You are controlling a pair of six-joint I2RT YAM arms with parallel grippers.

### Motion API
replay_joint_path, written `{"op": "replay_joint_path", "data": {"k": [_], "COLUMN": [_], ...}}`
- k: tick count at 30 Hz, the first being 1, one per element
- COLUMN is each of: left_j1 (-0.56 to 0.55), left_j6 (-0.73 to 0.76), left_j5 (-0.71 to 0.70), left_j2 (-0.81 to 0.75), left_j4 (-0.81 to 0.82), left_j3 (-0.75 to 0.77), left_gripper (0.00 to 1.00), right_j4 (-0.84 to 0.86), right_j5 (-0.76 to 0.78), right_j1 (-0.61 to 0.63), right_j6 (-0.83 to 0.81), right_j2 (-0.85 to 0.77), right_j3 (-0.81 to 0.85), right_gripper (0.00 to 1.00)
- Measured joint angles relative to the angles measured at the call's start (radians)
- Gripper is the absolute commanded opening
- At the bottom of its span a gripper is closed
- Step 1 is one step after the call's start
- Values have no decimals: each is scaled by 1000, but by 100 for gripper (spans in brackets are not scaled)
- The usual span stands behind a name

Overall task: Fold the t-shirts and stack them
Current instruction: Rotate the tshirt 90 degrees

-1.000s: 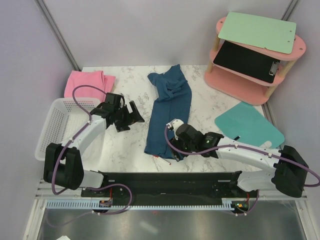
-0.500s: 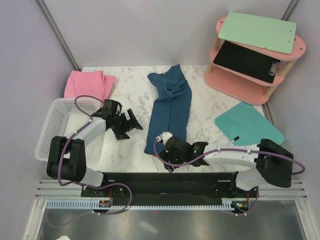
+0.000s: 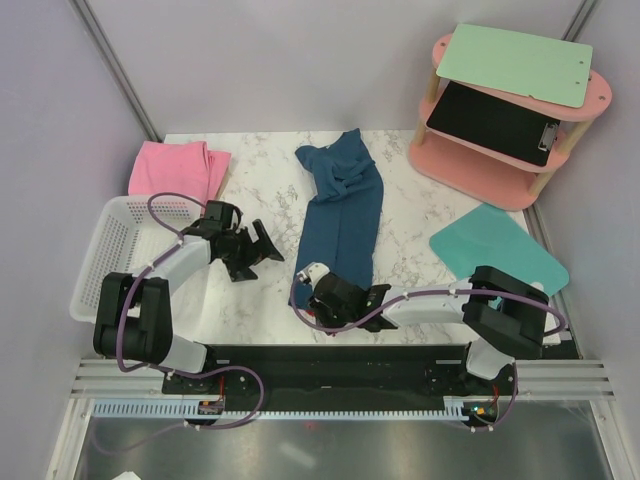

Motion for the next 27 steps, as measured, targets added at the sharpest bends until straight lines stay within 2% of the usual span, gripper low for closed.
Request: {"op": "replay_joint_path", "data": {"k": [1, 2, 4, 15, 22, 27], "left_j1": [2, 3, 8, 27, 31, 35], "left_j6": [2, 3, 5, 19, 21, 23], "left_j5": [0, 0, -1, -1, -2, -2], "left_j2": [0, 0, 0, 0, 0, 10], "left_j4": [0, 0, 0, 0, 0, 0], "left_j3": [0, 0, -1, -11, -11, -11], "left_gripper": [99, 99, 99, 99, 99, 98], "right_j4": [9, 14, 19, -21, -104, -166], "right_j5": [-1, -2, -1, -33, -62, 6], "right_j1": [0, 0, 2, 28, 33, 29], "right_j6": [-2, -3, 3, -13, -53, -66], "right_j2": [13, 21, 32, -5, -164, -273], "right_j3": [6, 10, 19, 5, -1, -1], "right_gripper": [14, 4, 0, 0, 0, 0]}}
